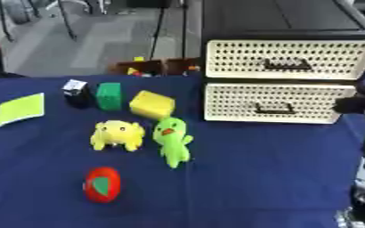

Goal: Pick up objects from table and place into drawer.

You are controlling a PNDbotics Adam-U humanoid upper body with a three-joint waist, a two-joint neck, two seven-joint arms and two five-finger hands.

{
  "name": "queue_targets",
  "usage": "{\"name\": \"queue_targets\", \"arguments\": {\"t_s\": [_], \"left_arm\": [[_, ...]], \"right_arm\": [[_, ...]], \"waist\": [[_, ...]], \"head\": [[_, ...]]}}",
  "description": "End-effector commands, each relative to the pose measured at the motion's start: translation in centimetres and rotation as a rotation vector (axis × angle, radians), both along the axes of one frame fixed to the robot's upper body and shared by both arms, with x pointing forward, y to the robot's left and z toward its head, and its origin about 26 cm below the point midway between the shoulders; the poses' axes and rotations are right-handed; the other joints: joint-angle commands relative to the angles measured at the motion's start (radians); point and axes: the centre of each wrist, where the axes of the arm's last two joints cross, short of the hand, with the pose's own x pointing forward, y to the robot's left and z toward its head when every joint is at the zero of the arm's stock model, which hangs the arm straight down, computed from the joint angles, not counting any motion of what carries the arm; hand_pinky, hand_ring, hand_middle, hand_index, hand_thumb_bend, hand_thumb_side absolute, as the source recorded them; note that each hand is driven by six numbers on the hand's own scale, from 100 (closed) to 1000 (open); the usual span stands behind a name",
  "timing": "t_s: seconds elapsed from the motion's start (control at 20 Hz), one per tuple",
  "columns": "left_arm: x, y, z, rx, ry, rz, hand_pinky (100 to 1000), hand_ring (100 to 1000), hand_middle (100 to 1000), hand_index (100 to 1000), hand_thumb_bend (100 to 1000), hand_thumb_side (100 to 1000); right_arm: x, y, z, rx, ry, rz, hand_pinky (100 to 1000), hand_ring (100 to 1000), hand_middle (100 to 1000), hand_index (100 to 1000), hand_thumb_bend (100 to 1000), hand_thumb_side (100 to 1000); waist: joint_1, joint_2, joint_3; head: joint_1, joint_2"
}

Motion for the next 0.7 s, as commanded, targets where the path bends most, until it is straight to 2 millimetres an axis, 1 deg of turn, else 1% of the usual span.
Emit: {"name": "queue_targets", "arguments": {"t_s": [0.05,0.15,0.2,0.25,0.35,0.45,0.55,0.7], "left_arm": [[-0.2,0.1,0.5,0.008,-0.017,-0.001,511,696,686,887,244,780],[-0.3,0.2,0.4,0.012,-0.015,0.002,511,696,686,887,244,780],[-0.3,0.2,0.4,0.015,-0.013,0.004,511,696,686,887,243,780],[-0.3,0.3,0.4,0.016,-0.011,0.006,511,696,686,887,242,781],[-0.3,0.3,0.3,0.017,-0.007,0.006,511,696,686,887,241,781],[-0.3,0.3,0.3,0.017,-0.007,0.006,510,696,686,887,239,781],[-0.3,0.5,0.4,0.027,-0.008,0.011,510,696,686,887,238,781],[-0.3,0.4,0.3,0.033,-0.003,0.008,510,697,686,887,236,782]], "right_arm": [[-0.6,-1.7,0.7,0.044,-0.238,0.073,514,593,677,812,100,725],[-1.2,-3.3,0.4,-0.034,-0.208,0.018,506,588,672,812,100,689],[-1.6,-4.2,0.3,-0.079,-0.184,-0.02,500,585,667,816,100,721],[-2.0,-5.2,0.2,-0.126,-0.157,-0.061,495,583,668,813,100,665],[-2.6,-6.7,0.5,-0.221,-0.11,-0.133,492,579,667,815,100,659],[-2.8,-7.4,1.0,-0.279,-0.092,-0.18,480,563,660,825,100,654],[-3.3,-8.1,0.8,-0.358,-0.038,-0.222,471,558,658,826,100,642],[-4.4,-9.8,0.6,-0.501,0.057,-0.31,462,553,645,829,100,632]], "waist": [[-0.003,-0.018,-0.005],[-0.006,-0.02,-0.009],[-0.008,-0.021,-0.011],[-0.01,-0.022,-0.012],[-0.009,-0.024,-0.013],[-0.009,-0.023,-0.015],[-0.015,-0.022,-0.021],[-0.017,-0.025,-0.017]], "head": [[0.001,-0.009],[0.0,-0.008],[0.0,-0.007],[0.0,-0.006],[-0.002,-0.006],[-0.003,-0.007],[-0.007,-0.01],[-0.04,-0.004]]}}
